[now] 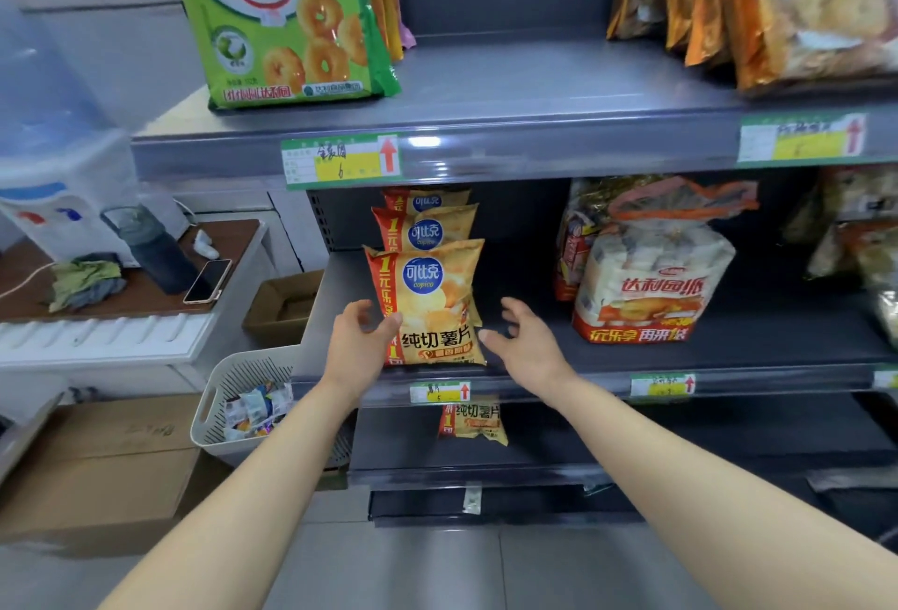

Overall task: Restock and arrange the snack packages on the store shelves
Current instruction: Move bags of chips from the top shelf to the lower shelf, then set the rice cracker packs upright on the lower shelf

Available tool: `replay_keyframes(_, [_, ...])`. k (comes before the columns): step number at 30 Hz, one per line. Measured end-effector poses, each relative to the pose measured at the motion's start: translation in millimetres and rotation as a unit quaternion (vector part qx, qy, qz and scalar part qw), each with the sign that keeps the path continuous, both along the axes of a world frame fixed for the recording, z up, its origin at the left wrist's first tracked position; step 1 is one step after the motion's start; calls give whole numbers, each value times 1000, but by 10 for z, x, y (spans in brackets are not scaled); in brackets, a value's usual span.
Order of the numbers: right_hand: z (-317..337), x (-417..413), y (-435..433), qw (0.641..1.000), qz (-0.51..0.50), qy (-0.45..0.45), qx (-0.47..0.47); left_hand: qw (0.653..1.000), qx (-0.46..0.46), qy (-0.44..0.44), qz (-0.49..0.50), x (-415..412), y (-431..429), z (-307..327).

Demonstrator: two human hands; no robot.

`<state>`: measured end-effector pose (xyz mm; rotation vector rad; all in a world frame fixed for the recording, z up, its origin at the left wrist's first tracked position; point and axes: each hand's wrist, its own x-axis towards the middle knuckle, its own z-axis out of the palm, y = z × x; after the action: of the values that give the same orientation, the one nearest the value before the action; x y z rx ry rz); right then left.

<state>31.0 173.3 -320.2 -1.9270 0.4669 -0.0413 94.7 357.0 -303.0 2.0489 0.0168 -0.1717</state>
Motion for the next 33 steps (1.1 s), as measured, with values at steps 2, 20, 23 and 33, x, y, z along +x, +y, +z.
replay_keyframes(2, [106, -95, -45, 1000, -5, -17, 3, 999, -2, -33, 10, -90, -56, 131])
replay_keyframes(20, [913, -1649, -1288, 981, -101, -163, -35, 963, -10, -138, -232, -1529, -1585, 998])
replay_keyframes(23, [978, -1882, -1512, 977, -120, -171, -41, 954, -18, -155, -255, -1733, -1798, 1108])
replay_keyframes(33, [1119, -2374, -1890, 965, -180, -185, -45, 939, -20, -166, -301, -2131, -2135, 1257])
